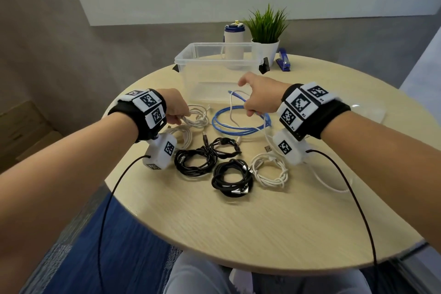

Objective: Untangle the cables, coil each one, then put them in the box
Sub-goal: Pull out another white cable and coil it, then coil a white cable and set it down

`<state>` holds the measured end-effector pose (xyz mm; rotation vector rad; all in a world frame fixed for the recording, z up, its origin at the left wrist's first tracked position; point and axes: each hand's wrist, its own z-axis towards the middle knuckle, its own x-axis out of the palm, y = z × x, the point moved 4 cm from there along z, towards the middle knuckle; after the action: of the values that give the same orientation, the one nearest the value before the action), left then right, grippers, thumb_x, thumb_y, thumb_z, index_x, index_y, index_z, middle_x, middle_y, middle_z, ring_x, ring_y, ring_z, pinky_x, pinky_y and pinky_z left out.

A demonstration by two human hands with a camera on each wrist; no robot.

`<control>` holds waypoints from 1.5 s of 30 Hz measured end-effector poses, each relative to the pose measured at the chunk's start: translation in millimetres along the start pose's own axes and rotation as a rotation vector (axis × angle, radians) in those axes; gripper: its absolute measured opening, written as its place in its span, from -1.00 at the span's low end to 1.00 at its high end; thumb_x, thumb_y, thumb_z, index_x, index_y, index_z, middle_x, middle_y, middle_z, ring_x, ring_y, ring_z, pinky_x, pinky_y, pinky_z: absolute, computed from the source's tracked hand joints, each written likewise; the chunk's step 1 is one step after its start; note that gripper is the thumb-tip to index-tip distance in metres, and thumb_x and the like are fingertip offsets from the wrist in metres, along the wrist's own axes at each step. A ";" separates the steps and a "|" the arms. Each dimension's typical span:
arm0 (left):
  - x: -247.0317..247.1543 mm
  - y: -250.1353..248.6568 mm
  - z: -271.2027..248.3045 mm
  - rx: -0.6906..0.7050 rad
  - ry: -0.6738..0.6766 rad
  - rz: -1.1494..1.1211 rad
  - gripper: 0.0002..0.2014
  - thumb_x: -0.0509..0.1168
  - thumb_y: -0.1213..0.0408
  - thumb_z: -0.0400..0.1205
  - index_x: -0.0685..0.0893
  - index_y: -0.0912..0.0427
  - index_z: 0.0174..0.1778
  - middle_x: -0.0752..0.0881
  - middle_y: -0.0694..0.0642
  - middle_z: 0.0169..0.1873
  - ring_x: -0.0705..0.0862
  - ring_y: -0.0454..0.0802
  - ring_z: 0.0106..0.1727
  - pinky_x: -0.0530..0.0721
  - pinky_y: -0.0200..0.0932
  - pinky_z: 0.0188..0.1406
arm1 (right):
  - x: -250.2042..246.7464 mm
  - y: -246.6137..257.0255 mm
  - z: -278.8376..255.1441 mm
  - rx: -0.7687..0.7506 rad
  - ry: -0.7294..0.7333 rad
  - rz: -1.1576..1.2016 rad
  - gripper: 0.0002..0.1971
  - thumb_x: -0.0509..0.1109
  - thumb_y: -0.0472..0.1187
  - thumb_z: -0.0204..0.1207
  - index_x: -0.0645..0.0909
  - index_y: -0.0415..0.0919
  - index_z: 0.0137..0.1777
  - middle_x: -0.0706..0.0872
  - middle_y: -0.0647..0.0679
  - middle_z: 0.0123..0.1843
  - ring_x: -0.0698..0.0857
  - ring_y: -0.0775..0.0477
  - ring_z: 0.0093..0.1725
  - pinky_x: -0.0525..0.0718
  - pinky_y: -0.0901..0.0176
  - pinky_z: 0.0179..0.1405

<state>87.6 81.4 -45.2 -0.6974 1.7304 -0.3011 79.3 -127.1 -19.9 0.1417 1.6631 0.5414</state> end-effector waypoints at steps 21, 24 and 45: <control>7.7 -17.1 -9.2 0.111 0.074 0.351 -0.62 0.23 -0.01 0.67 0.60 0.07 0.35 0.67 0.09 0.21 0.64 0.10 0.23 0.61 0.06 0.26 | -9.4 15.2 -0.2 -0.145 -0.083 -0.256 -0.80 0.37 -0.18 0.59 0.72 -0.16 0.15 0.70 0.02 -0.19 0.49 0.20 -0.48 0.49 0.40 -0.51; 5.7 -21.2 -9.9 0.151 0.063 0.340 -0.64 0.24 -0.07 0.64 0.64 0.00 0.28 0.69 0.08 0.16 0.64 0.12 0.23 0.63 0.05 0.25 | -32.9 7.4 -1.2 -0.145 -0.249 -0.157 -0.77 0.38 -0.11 0.58 0.73 -0.13 0.17 0.75 -0.02 0.04 0.55 0.14 -0.31 0.54 0.24 -0.08; 57.5 -116.2 -56.2 0.644 0.032 -0.275 -0.83 0.25 0.21 0.69 0.61 0.17 0.13 0.69 0.11 -0.08 0.66 -0.03 -0.12 0.71 -0.14 -0.12 | -108.8 -30.6 -45.3 -0.131 -0.550 0.236 -0.95 0.51 -0.14 0.44 0.78 -0.09 -0.19 0.67 0.10 -0.35 0.57 0.21 -0.33 0.48 0.34 -0.31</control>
<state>60.6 -53.3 -12.0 -0.4472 1.4400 -1.0116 61.3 -209.0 68.4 0.3599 1.0782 0.7136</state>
